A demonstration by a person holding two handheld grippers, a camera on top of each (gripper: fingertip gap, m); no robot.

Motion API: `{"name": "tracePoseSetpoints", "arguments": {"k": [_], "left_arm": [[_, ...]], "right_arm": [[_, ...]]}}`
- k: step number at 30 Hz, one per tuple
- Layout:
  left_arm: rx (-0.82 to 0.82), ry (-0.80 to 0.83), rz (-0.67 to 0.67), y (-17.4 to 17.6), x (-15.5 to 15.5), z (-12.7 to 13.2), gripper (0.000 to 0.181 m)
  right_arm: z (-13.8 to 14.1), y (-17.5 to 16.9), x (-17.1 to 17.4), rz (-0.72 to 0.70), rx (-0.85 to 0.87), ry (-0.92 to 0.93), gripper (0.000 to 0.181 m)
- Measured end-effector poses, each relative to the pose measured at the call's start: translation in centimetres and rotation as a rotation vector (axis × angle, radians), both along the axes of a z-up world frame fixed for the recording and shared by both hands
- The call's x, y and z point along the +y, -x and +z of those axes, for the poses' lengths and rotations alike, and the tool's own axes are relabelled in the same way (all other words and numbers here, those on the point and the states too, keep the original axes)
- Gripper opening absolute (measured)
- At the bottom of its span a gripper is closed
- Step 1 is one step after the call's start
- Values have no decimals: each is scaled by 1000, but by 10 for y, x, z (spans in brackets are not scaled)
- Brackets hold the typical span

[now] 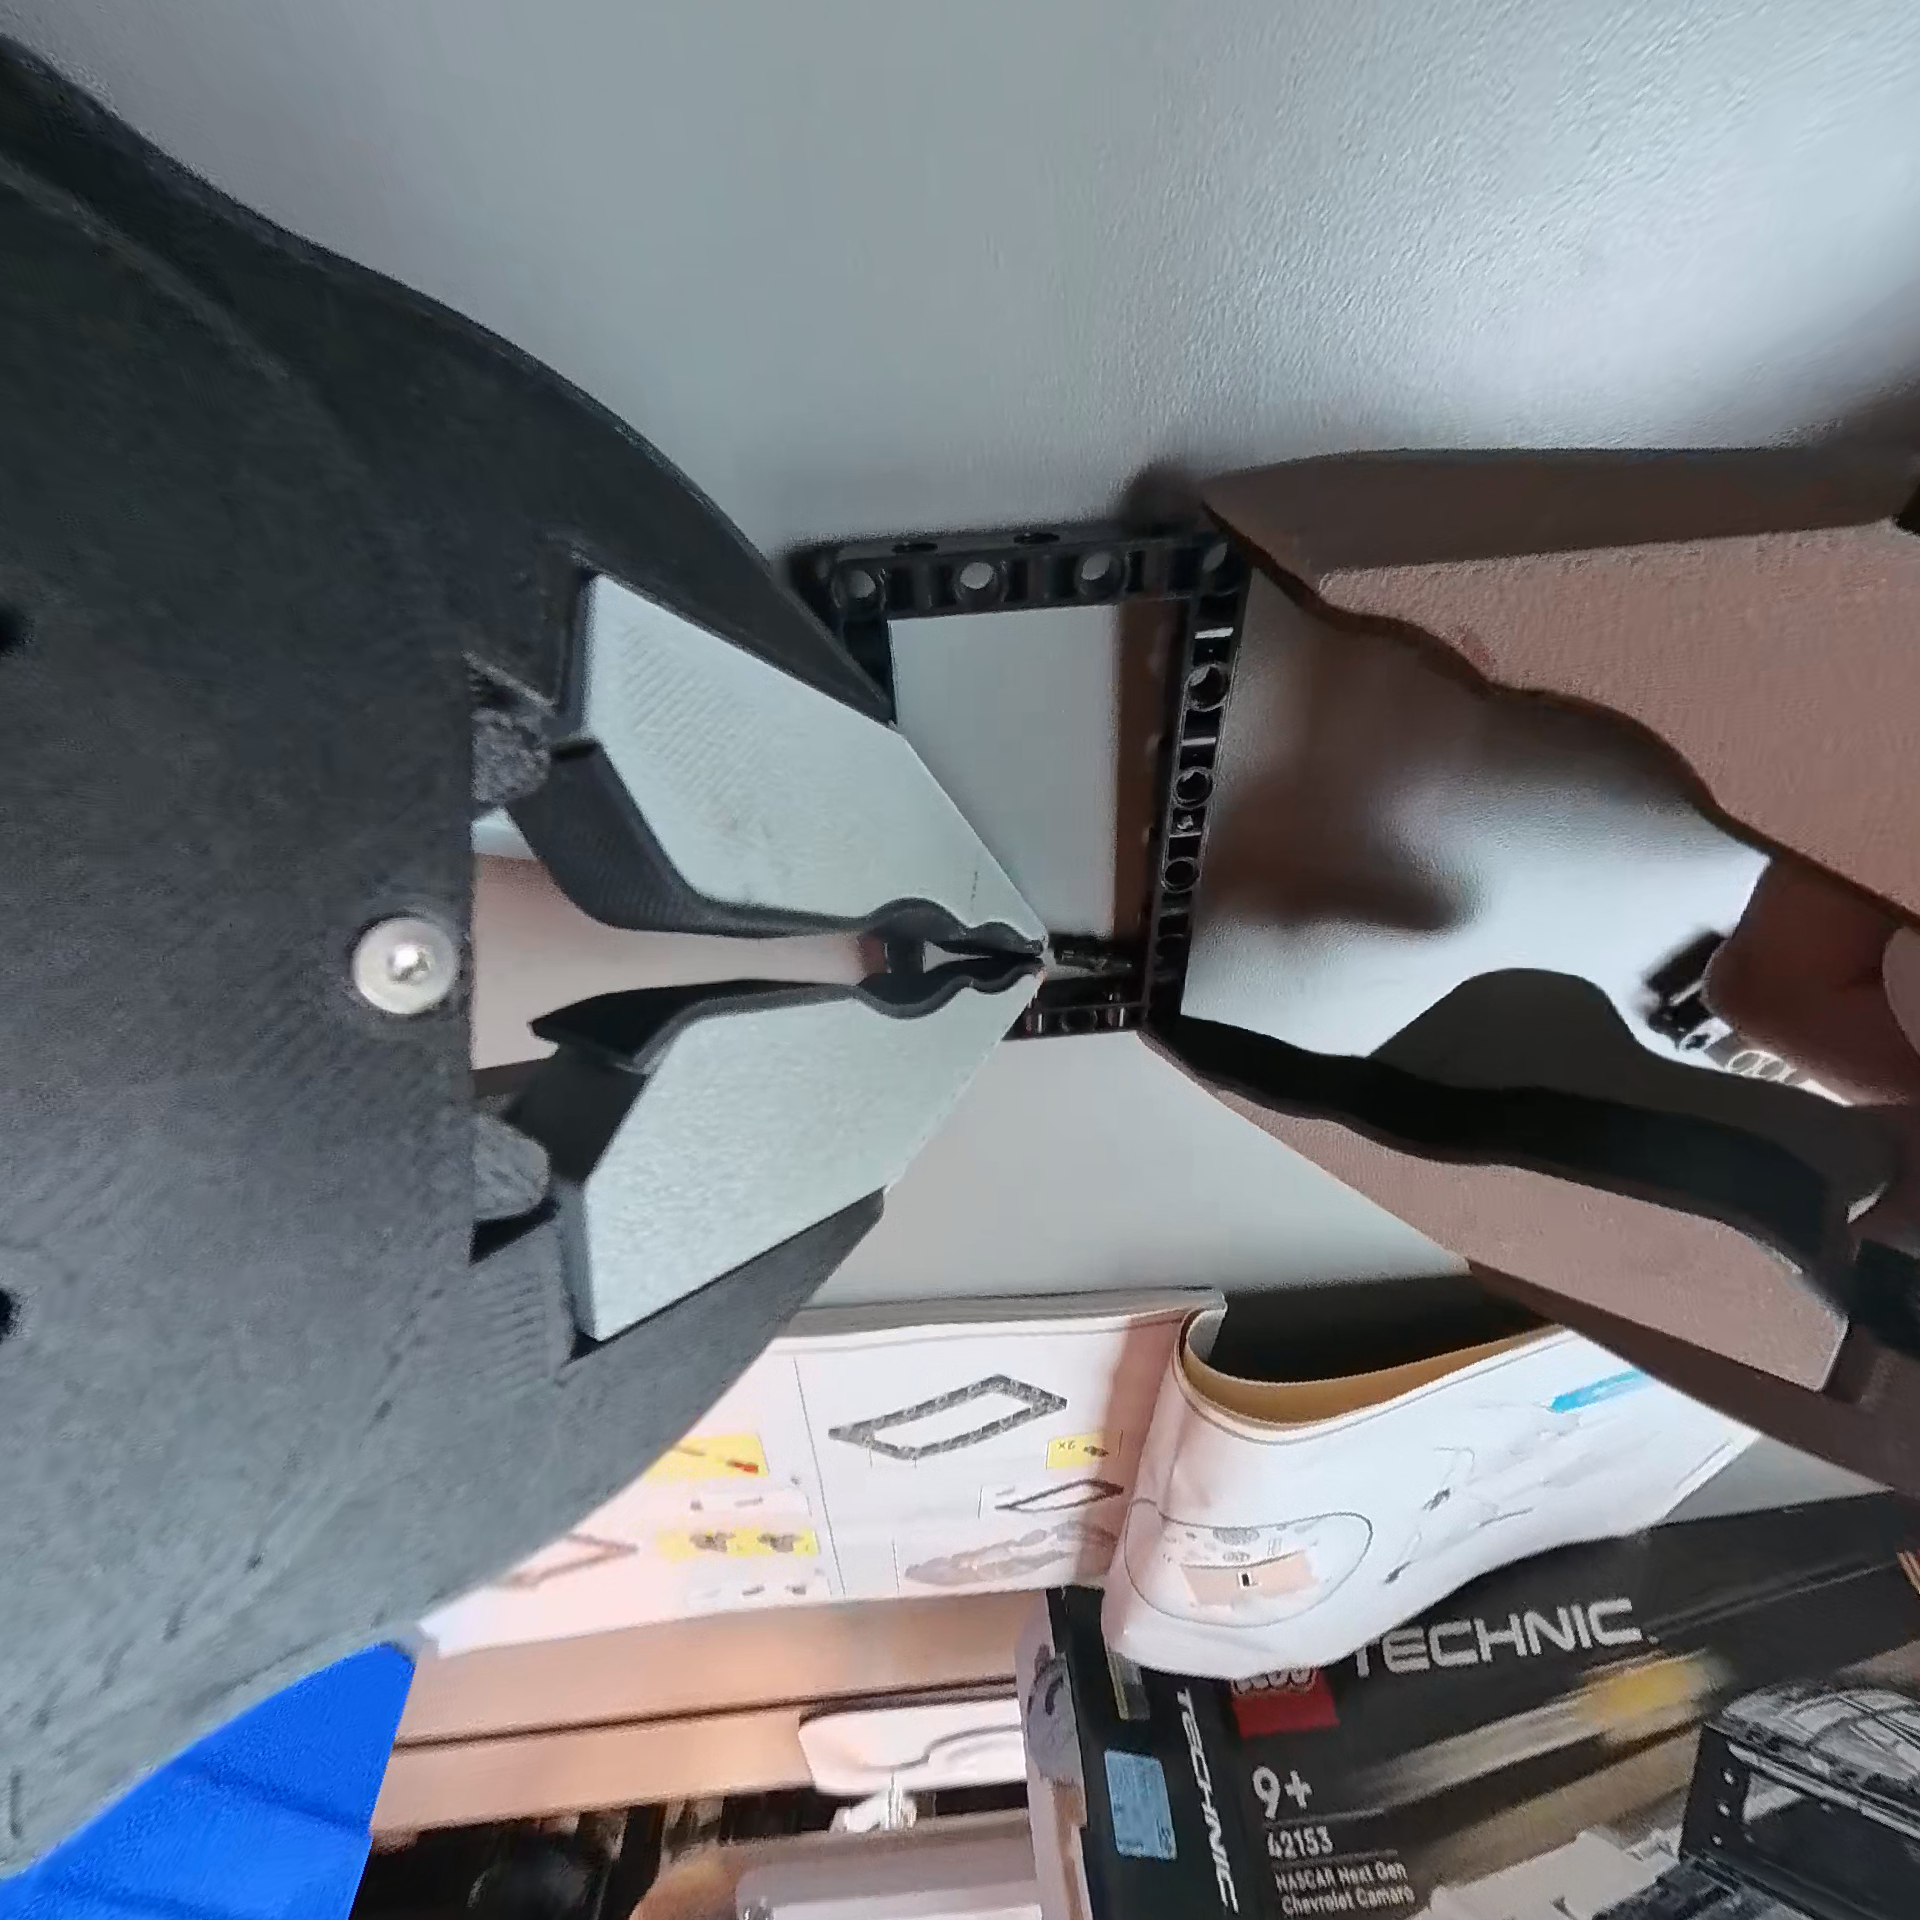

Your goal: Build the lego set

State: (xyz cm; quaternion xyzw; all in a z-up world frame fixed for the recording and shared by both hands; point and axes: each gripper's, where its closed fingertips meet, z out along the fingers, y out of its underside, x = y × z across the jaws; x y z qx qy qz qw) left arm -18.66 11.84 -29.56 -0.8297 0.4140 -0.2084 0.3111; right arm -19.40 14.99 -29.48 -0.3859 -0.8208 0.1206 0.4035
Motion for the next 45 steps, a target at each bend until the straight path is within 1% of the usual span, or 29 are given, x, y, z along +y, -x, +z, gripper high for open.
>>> {"name": "tracePoseSetpoints", "arguments": {"k": [1,4,7,10,12,20,26,30,35,41,45], "left_arm": [[-2,1,0,0,0,0,90],[-6,4,0,0,0,0,90],[-2,1,0,0,0,0,90],[-3,2,0,0,0,0,90],[-3,2,-1,0,0,0,90],[-35,27,-9,0,-1,2,90],[-30,23,-32,1,-3,2,90],[-36,28,-36,1,-3,2,90],[-27,22,-40,1,-3,2,90],[-9,8,-47,1,-3,1,90],[18,-14,-59,2,-3,-1,90]], "right_arm": [[0,0,-1,-2,2,26,0],[3,1,-3,-6,4,103,8],[4,3,-6,-3,-3,150,9],[2,5,-5,0,-15,130,1],[1,7,-5,0,-18,114,0],[0,7,-5,28,-19,107,0],[1,6,-4,46,-35,59,0],[1,6,-5,56,-41,104,0],[1,6,-5,68,-73,85,0],[1,6,-7,86,-93,88,3],[1,7,-7,84,-103,110,2]]}}
